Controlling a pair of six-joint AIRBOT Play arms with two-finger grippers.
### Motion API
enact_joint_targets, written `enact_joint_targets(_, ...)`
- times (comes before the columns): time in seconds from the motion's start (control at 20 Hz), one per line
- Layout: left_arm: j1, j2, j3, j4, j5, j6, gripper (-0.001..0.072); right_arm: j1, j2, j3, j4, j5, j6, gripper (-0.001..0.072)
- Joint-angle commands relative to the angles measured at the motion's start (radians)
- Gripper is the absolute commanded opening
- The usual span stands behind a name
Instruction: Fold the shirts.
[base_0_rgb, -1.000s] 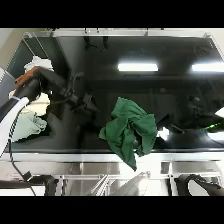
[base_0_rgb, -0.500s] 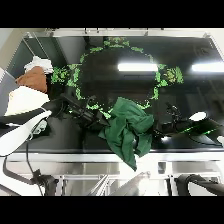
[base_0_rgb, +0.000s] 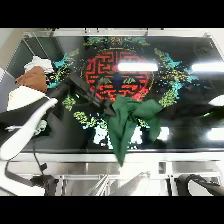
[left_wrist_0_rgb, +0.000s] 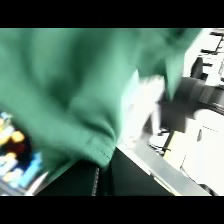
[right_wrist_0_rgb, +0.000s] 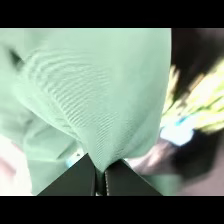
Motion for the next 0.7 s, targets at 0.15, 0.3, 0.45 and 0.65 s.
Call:
enact_joint_targets(0.15,0.242,0.377,0.254,0.069,0.158,-0.129,0.0022,-0.394,0.273,0.441,-0.074,0.134,0.084,0.0026)
enact_joint_targets(0.3,0.315,0.515,0.321,0.071,0.158,-0.129,0.0023,-0.4,0.349,0.494,0.117,0.18,0.055,0.0026)
enact_joint_targets(0.45,0.369,0.616,0.332,0.074,0.166,-0.127,0.0024,-0.393,0.346,0.496,0.349,0.314,0.01,0.0027)
enact_joint_targets(0.65,0.476,0.688,0.332,0.08,0.202,-0.127,0.0024,-0.394,0.36,0.496,0.408,0.395,-0.013,0.0027)
